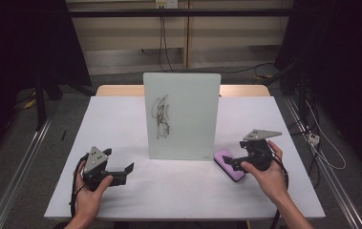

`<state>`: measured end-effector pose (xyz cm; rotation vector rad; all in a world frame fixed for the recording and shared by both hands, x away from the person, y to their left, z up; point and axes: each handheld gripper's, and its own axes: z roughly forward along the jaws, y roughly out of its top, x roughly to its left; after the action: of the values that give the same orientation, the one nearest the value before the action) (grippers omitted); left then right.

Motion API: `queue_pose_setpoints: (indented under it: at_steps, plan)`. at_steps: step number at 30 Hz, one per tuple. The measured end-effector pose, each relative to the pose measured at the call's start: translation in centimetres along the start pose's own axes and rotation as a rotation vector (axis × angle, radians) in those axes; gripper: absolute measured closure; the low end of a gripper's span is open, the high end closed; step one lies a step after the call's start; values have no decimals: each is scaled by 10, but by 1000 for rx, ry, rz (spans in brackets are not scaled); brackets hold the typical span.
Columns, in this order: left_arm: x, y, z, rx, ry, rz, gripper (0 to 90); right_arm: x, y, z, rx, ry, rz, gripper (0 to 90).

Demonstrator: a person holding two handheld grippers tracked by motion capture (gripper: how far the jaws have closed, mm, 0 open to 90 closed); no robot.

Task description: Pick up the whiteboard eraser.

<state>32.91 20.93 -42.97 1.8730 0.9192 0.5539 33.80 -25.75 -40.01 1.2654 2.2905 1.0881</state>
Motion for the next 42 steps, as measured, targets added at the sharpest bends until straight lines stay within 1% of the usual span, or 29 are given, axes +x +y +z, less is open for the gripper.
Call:
queue_pose_setpoints:
  at_steps: [2,3,4,6,7,8,9,10,11,12,15,16,17,18,20,21,22,24,27,28,29,31,32,36,39,40,42]
  plan:
    - [0,0,0,1,-2,0,45,-1,5,3,17,9,-7,115]
    - [0,0,0,1,-2,0,45,-1,5,3,17,9,-7,115]
    - [0,0,0,3,-2,1,45,-3,8,7,43,10,-7,115]
    - [1,0,1,10,-2,5,45,-4,9,14,73,11,-11,113]
    - [1,0,1,10,-2,5,45,-4,9,14,73,11,-11,113]
    - [0,-1,1,9,-6,5,45,-6,7,21,102,11,-14,113]
    - [0,-1,1,9,-6,5,45,-6,7,21,102,11,-14,113]
    - [0,0,0,9,-6,6,45,-6,4,25,105,6,-14,110]
    - [0,0,0,9,-6,6,45,-5,2,26,130,3,-25,111]
    - [0,0,0,8,-4,10,45,-4,1,27,145,11,-34,116]
    - [0,0,1,10,-7,8,45,-2,-1,27,168,19,-41,121]
    - [0,-1,1,14,-6,16,45,-2,-1,26,177,16,-40,132]
    - [0,-1,1,14,-8,13,45,-2,-2,26,184,12,-49,143]
    - [0,-1,1,19,-10,17,45,-2,-3,26,197,17,-45,161]
    - [0,-2,0,19,-10,18,45,-2,-4,26,220,23,-46,230]
    - [0,-2,0,17,-13,13,45,-2,-4,26,220,23,-46,230]
    - [1,-2,-1,15,-9,10,45,-2,-6,26,239,19,-42,242]
    - [1,-2,-1,14,-7,8,45,0,-6,26,254,14,-41,275]
    - [2,-2,-1,16,-7,8,45,1,-6,26,265,10,-50,284]
    - [2,-2,0,16,-7,9,45,3,-6,27,279,-1,-53,305]
    - [1,-1,1,17,-7,11,45,4,-6,27,290,-2,-54,319]
    - [1,-1,1,21,-11,17,45,5,-6,28,297,-3,-55,320]
    - [0,-2,1,21,-12,15,45,5,-7,29,303,3,-62,328]
    - [1,-2,1,20,-11,12,45,6,-7,31,322,-2,-66,343]
    - [2,-2,1,20,-10,13,45,7,-7,31,332,-2,-61,353]
    - [1,-2,1,20,-9,14,45,8,-7,31,339,-14,-57,376]
    - [1,-2,0,21,-9,20,45,8,-7,31,342,-18,-62,378]
